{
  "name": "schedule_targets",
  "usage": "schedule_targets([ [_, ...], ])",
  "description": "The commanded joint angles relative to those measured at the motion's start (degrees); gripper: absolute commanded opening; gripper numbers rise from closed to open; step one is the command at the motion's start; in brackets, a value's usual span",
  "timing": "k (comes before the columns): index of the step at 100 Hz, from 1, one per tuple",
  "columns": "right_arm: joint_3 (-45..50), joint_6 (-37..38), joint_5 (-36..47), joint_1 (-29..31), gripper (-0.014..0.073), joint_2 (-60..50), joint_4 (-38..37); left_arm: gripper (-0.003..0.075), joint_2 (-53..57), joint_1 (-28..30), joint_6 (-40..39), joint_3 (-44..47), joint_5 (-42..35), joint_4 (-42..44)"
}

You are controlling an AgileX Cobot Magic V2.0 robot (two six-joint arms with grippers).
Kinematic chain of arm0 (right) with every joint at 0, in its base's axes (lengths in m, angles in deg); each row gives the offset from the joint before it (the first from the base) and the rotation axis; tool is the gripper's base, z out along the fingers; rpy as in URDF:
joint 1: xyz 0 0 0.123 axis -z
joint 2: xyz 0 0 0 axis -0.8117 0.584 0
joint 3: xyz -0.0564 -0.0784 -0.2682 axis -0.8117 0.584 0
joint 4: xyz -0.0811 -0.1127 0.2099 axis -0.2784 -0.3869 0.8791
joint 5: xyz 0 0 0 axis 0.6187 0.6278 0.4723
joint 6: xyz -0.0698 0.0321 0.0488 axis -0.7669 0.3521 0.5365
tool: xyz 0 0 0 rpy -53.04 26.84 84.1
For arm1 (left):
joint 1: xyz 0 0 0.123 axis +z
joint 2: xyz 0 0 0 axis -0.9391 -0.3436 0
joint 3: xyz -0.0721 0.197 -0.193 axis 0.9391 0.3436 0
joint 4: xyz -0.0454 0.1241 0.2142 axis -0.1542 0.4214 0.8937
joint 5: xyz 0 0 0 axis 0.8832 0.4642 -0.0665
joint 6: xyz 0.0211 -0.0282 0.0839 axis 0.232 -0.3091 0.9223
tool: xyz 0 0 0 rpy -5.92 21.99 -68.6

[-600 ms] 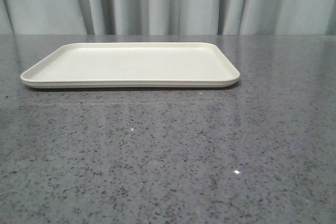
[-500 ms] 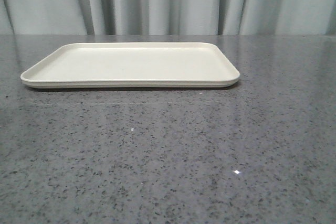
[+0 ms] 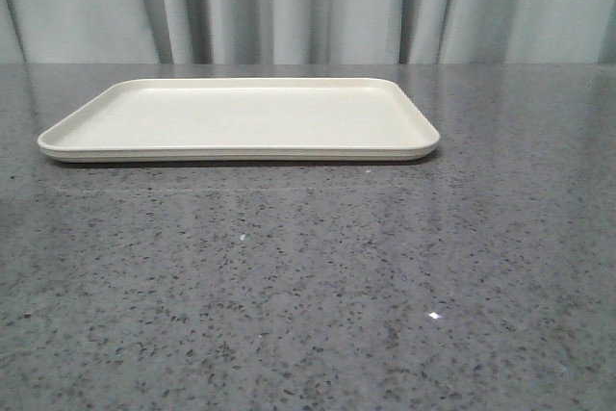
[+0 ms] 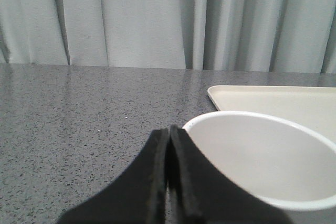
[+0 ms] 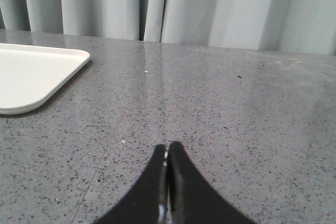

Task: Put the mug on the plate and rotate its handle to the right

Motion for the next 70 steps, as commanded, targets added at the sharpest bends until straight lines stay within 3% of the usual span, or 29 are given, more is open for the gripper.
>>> schedule_targets([
  [1, 0.07, -0.1, 4.97, 0.37, -0.0064, -0.9, -0.55, -0.002, 1.67, -0.3, -0.55, 0.58, -4.63, 0.02],
  [20, 0.07, -0.1, 4.97, 0.37, -0.0064, -0.9, -0.55, -0.002, 1.67, -0.3, -0.55, 0.58, -4.63, 0.02],
  [46, -0.77, 0.2, 11.94, 0.32, -0.0064, -0.9, -0.36, -0.002, 1.67, -0.3, -0.55, -2.73, -1.09, -0.33],
  [58, -5.18, 0.34, 5.28, 0.32, -0.0064, -0.85, 1.28, -0.002, 1.44, -0.3, -0.55, -8.27, 5.71, -1.52],
  [70, -12.83, 0.34, -6.39, 0.32, -0.0064, -0.67, 2.03, -0.002, -0.83, -0.3, -0.55, -15.78, 12.21, -2.84],
])
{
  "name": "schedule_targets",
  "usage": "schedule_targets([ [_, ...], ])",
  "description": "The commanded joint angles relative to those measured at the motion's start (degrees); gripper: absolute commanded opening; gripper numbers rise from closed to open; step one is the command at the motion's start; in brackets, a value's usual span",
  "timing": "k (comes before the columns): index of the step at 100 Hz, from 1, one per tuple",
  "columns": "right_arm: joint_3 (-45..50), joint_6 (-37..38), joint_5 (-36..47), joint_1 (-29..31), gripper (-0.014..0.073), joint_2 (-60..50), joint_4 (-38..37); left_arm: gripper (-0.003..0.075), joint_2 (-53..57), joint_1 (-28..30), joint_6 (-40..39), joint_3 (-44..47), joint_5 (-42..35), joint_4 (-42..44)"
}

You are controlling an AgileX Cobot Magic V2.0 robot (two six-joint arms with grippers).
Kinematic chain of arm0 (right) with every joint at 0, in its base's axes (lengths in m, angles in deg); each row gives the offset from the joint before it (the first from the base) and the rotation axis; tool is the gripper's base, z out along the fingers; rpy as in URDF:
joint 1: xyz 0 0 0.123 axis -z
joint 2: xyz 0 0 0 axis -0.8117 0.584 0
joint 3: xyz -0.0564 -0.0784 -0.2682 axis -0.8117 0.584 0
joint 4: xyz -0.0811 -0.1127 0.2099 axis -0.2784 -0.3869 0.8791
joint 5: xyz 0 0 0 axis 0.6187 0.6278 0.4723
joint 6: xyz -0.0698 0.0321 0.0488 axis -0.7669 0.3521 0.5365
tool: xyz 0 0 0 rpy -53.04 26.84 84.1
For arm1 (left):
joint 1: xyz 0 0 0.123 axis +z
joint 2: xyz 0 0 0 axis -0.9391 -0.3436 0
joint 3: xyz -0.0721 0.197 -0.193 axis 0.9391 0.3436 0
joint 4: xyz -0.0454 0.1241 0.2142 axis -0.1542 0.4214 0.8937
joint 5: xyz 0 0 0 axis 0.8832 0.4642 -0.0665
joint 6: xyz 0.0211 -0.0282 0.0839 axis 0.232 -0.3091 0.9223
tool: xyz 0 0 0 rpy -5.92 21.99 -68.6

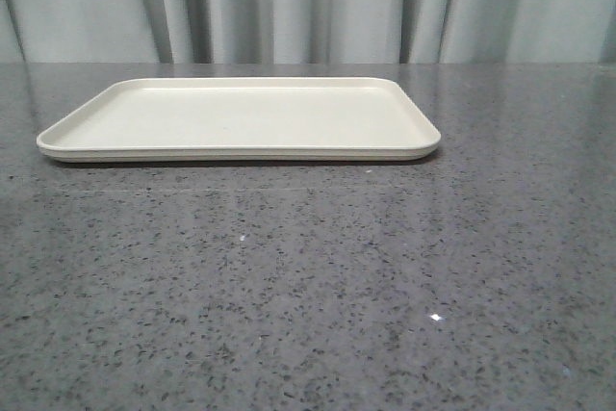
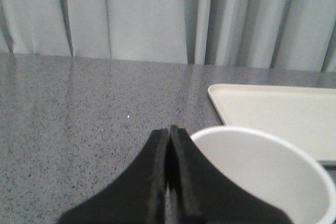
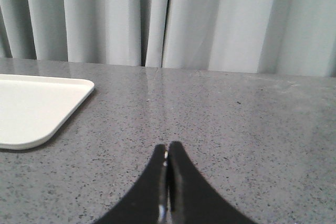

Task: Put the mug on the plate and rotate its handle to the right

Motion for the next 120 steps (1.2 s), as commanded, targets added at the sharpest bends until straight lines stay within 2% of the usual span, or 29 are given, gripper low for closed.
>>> schedule_targets([
  [1, -6.61, 0.23, -3.14, 0.32, -0.0064, -0.66, 0.62, -0.002, -1.3, -0.3, -0.55, -7.18, 0.64, -1.19],
  [24, -20.24, 0.23, -16.88, 0.32, -0.0064, 4.49, 0.62, -0.002, -12.46, -0.3, -0.55, -22.04, 9.1, -2.65],
  [56, -38.43, 0.23, -31.09, 0.32, -0.0064, 21.49, 0.62, -0.002, -30.54, -0.3, -0.55, -41.83, 29.36, -8.66],
  [74, -46.58, 0.23, -38.66, 0.32, -0.0064, 30.25, 0.62, -0.002, -35.33, -0.3, -0.55, -44.15, 31.91, -9.15],
  [120, -47.48, 0.23, -38.24, 0.32, -0.0064, 34.5, 0.62, -0.002, -36.4, -0.3, -0.07, -44.15, 33.46, -9.26],
])
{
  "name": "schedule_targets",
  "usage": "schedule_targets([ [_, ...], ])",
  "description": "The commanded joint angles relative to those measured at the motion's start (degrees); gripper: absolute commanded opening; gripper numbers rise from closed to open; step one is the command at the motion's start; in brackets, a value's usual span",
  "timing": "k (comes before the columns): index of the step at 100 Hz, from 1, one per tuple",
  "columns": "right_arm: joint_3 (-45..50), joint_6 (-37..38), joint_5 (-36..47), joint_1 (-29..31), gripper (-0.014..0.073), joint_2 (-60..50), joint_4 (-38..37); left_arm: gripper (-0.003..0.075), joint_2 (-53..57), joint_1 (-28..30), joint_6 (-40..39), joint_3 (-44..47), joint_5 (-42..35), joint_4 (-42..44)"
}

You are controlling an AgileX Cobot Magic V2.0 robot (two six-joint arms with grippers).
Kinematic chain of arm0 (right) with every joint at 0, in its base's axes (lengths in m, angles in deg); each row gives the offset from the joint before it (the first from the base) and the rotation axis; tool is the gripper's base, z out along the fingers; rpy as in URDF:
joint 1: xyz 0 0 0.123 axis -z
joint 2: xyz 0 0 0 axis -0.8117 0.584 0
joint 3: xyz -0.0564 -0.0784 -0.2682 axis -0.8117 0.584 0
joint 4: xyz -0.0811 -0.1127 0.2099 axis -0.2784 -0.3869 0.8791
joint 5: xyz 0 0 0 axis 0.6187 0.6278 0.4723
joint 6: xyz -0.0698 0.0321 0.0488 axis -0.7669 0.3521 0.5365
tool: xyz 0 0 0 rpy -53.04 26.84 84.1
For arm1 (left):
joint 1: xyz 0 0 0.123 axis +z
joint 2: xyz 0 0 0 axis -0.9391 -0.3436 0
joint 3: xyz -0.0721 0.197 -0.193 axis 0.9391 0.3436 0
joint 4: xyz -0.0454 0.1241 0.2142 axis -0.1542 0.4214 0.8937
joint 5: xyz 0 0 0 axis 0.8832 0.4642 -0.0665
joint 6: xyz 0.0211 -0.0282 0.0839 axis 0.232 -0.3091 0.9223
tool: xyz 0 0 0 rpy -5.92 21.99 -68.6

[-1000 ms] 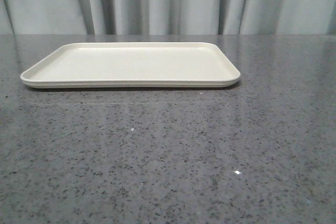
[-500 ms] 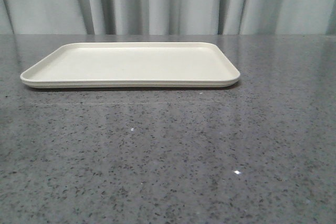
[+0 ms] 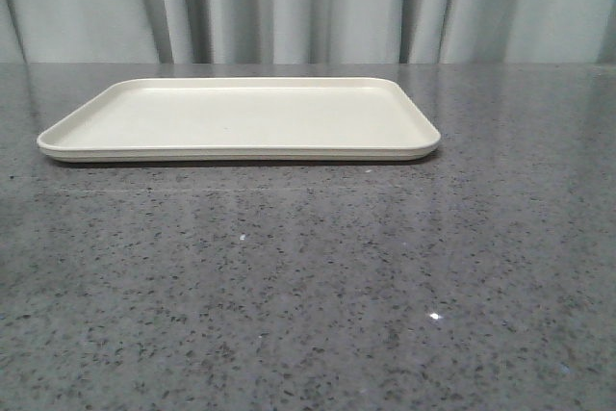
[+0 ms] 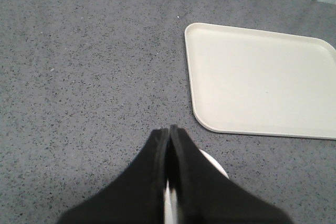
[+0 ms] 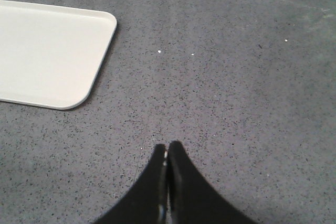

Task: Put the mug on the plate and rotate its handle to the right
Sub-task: 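Open the left gripper and grasp the mug rim from above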

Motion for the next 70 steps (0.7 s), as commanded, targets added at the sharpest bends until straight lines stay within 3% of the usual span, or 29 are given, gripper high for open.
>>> schedule_targets([
  [1, -1.96, 0.23, 3.73, 0.32, -0.0064, 0.75, 0.26, -0.002, -0.47, -0.3, -0.07, -1.92, -3.2, -0.74],
  [12, -1.96, 0.23, 3.72, 0.32, -0.0052, 0.75, 0.26, -0.001, -0.47, -0.3, 1.29, -1.92, -2.75, -0.74],
  [24, -1.96, 0.23, 3.72, 0.32, 0.0064, 0.75, 0.26, 0.0099, -0.47, -0.3, 5.82, -1.92, -2.26, -1.58],
  [46, -1.96, 0.23, 3.78, 0.32, 0.0517, 0.75, 0.26, 0.0488, -0.47, -0.3, 5.82, -1.92, -2.53, -1.58],
  [53, -1.96, 0.23, 3.84, 0.32, 0.0609, 0.75, 0.26, 0.0603, -0.47, -0.3, 5.82, -1.92, -2.53, -1.58],
  [60, -1.96, 0.23, 4.09, 0.32, 0.0639, 0.75, 0.26, 0.0659, -0.47, -0.3, 5.82, -1.92, -2.53, -1.58],
  [70, -1.96, 0.23, 4.27, 0.32, 0.0638, 0.75, 0.26, 0.0659, -0.62, -0.3, 5.57, -1.92, -1.87, -1.58],
])
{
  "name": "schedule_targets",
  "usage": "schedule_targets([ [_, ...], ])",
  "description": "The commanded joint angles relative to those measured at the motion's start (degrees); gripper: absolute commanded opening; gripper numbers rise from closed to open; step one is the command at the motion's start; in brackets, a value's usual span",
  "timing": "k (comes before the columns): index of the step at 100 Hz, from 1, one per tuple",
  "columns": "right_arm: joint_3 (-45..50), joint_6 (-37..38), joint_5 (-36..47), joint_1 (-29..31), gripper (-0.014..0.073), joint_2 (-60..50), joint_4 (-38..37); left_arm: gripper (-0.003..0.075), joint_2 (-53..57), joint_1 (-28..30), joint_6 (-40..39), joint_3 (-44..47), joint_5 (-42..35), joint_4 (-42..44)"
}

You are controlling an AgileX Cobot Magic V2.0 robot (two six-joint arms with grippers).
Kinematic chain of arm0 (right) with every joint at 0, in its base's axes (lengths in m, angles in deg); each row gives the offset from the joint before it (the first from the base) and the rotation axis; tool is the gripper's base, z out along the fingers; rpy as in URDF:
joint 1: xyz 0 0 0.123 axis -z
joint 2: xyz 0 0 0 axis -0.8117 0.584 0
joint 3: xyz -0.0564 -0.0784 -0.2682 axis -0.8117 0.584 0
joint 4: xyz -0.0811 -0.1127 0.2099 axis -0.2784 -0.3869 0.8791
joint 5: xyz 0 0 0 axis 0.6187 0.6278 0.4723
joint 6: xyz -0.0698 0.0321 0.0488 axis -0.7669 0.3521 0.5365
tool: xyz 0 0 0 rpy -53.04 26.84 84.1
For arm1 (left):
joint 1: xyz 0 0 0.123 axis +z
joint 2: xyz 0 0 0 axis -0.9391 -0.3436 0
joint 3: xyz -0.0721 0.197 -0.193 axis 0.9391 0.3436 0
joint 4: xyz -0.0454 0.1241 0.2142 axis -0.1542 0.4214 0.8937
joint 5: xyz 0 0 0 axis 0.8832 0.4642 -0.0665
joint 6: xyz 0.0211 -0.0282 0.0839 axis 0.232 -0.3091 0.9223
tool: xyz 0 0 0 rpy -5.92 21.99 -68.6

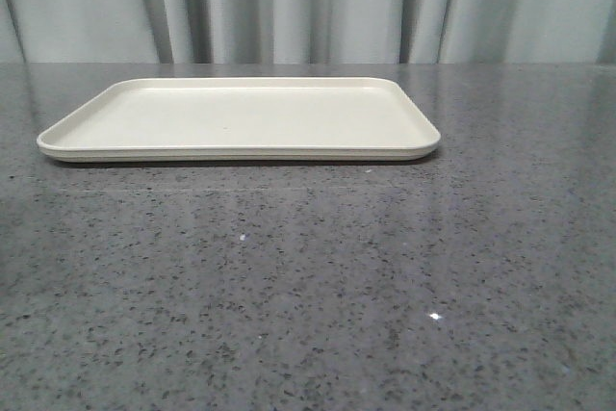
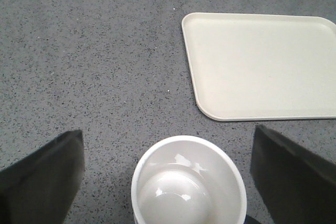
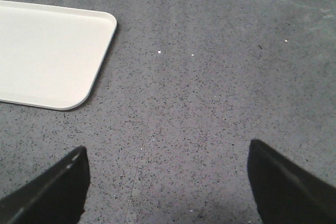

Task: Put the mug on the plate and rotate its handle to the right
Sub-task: 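Open the left gripper and grasp the mug rim from above, then lift the mug with the left gripper and carry it over the tray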

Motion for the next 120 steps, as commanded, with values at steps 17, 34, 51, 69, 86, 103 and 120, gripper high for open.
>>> schedule_targets([
  [17, -1.84, 0.23, 5.05, 0.32, 0.0638, 0.61, 0.26, 0.0659, -3.48, -0.3, -1.42, -1.92, 1.64, -0.83],
  [34, -1.84, 0.23, 5.15, 0.32, 0.0638, 0.61, 0.26, 0.0659, -8.27, -0.3, -1.42, -1.92, 4.81, -0.49],
  [51, -1.84, 0.23, 5.15, 0.32, 0.0638, 0.61, 0.26, 0.0659, -13.18, -0.3, -1.42, -1.92, 5.57, 0.87],
  [69, -1.84, 0.23, 5.15, 0.32, 0.0638, 0.61, 0.26, 0.0659, -17.9, -0.3, -1.42, -1.92, 8.47, 2.51],
  [86, -1.84, 0.23, 5.15, 0.32, 0.0638, 0.61, 0.26, 0.0659, -20.66, -0.3, -1.42, -1.92, 8.55, 2.78],
  [103, -1.84, 0.23, 5.15, 0.32, 0.0638, 0.61, 0.26, 0.0645, -22.13, -0.3, -1.42, -1.92, 8.55, 2.78],
  [120, -1.84, 0.23, 5.15, 0.32, 0.0638, 0.61, 0.26, 0.045, -22.18, -0.3, -1.42, -1.92, 8.55, 2.78],
])
